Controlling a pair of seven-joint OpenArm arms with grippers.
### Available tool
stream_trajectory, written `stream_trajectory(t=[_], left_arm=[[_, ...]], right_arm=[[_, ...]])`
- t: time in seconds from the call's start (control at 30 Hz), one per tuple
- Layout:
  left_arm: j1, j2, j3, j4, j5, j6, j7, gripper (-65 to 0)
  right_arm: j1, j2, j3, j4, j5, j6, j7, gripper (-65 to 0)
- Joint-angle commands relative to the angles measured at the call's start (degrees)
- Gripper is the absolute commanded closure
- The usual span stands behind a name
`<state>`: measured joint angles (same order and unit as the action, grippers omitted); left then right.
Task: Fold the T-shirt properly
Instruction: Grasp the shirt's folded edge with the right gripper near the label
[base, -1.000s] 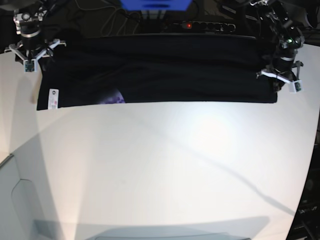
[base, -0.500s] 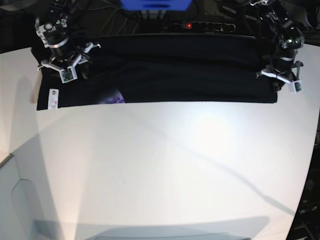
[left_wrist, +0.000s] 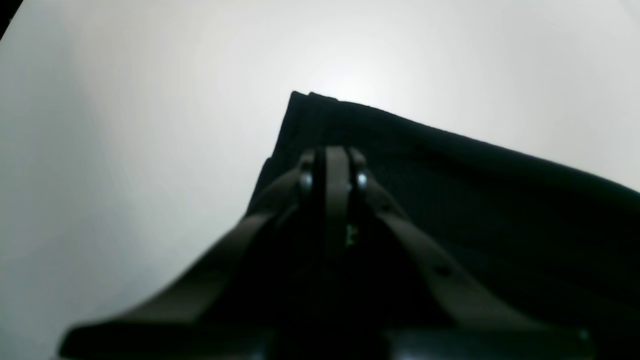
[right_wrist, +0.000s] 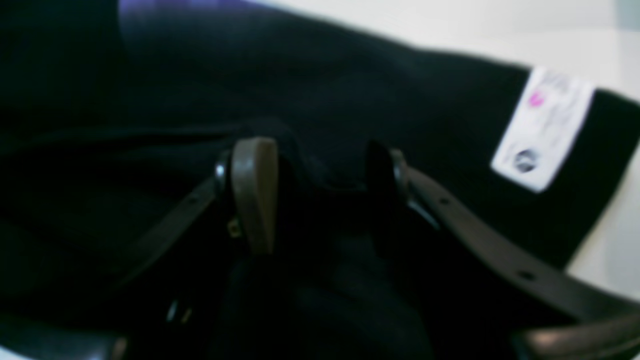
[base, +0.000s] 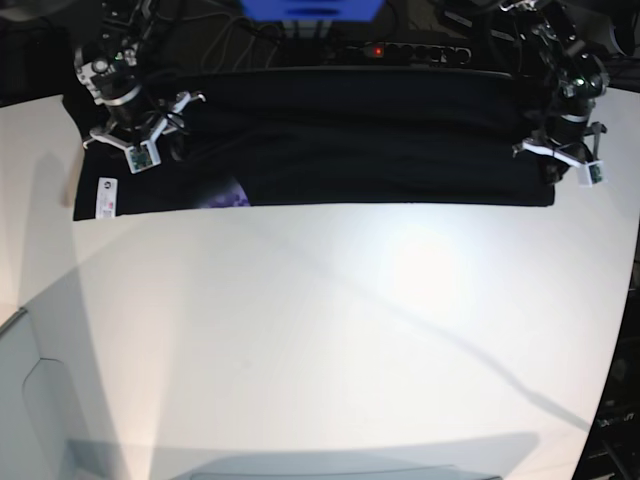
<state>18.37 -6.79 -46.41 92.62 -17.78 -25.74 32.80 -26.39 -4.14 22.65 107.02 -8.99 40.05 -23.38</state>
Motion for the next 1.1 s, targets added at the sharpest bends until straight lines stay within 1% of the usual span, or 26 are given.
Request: stream_trajectory(t=[0.0, 0.07, 0.1, 0.13, 0.2, 0.23, 0.67, 0.77, 0.83, 1.07], left_arm=[[-0.13, -0.82, -0.40, 0.70, -0.46, 0.11, -1.54, 0.0], [-0.13, -0.82, -0.40, 0.08, -0.46, 0.11, -1.54, 0.0], [-0.13, -0.82, -0.40, 0.00, -0.46, 0.11, -1.54, 0.0], [-0.13, -0.82, -0.40, 0.00, -0.46, 0.11, -1.54, 0.0], [-0.13, -0.82, -0.40, 0.00, -0.46, 0.11, -1.54, 0.0], [-0.13, -0.82, -0.40, 0.00, -0.46, 0.11, -1.54, 0.0], [1.10, -0.64, -0.49, 0.96, -0.55, 0.11, -1.46, 0.0], [2.51, -0.29, -2.69, 0.96, -0.90, 0.11, -1.46, 0.0], [2.68, -0.29, -3.74, 0.88, -0.90, 0.11, -1.46, 0.0], [4.79, -0.20, -3.83, 0.26, -0.90, 0.11, -1.46, 0.0]], right_arm=[[-0.03, 0.14, 0.07, 0.89, 0.60, -0.05, 1.18, -29.0], [-0.11, 0.14, 0.07, 1.07, 0.60, -0.05, 1.18, -26.9], [-0.11, 0.14, 0.07, 1.07, 0.60, -0.05, 1.18, -23.6], [0.06, 0.14, 0.07, 1.07, 0.60, -0.05, 1.18, -19.0], [0.24, 0.14, 0.07, 1.24, 0.60, -0.05, 1.18, -5.2], [0.41, 0.05, 0.07, 1.33, 0.60, -0.05, 1.18, 0.0], [5.78, -0.30, -0.11, 4.49, 0.60, -0.05, 1.18, 0.0], [6.83, -0.30, -0.02, 4.41, 0.60, -0.05, 1.18, 0.0], [6.92, -0.30, -0.11, 3.97, 0.60, -0.05, 1.18, 0.0], [6.48, -0.30, -0.28, -1.04, 0.60, -0.05, 1.18, 0.0]])
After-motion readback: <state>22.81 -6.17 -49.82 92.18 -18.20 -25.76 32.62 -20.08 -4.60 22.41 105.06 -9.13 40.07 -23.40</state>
